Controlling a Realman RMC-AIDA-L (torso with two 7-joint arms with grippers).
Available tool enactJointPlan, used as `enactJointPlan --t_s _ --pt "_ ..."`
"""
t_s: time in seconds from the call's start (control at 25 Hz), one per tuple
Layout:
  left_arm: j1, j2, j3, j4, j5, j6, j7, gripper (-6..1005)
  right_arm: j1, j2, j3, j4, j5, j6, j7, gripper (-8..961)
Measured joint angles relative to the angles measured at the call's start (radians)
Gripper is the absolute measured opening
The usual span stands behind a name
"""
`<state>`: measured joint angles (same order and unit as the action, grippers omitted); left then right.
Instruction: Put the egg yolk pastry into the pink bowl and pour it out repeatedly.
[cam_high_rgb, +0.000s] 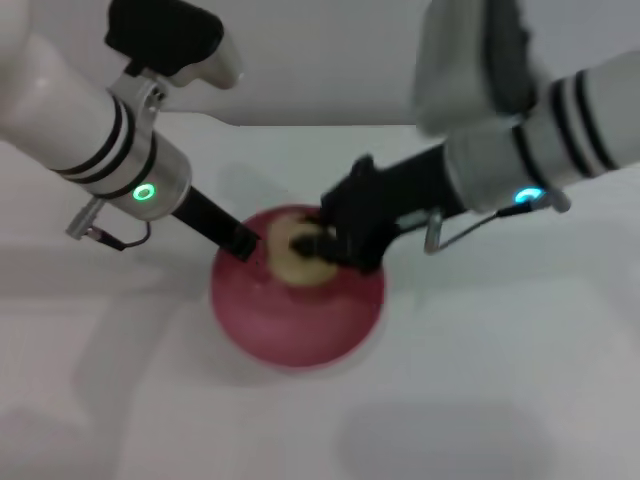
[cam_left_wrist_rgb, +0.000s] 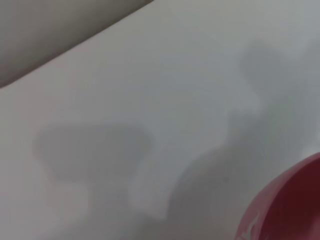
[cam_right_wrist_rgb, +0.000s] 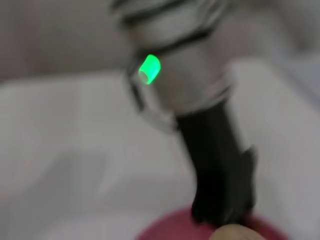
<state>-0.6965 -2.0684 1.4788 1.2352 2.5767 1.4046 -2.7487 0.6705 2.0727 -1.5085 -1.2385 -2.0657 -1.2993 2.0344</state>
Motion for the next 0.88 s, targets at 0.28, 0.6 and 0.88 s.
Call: enactJointPlan --t_s 0.28,0.6,0.88 --pt "-0.008 0.002 -0.008 0.001 -0.056 -0.005 -0.003 -1 0.036 0.004 -0.101 0.012 -0.147 0.017 0.135 195" --pt "0.013 0.002 0.001 0.004 -0.055 -0.072 -0.003 -1 -0.035 0.009 0.067 -0.087 -0.122 0.034 0.186 354" --pt "0.183 0.005 0.049 0.157 -0.089 -0.256 0.025 -2 -0.124 0.004 0.393 -0.05 -0.081 0.009 0.227 476"
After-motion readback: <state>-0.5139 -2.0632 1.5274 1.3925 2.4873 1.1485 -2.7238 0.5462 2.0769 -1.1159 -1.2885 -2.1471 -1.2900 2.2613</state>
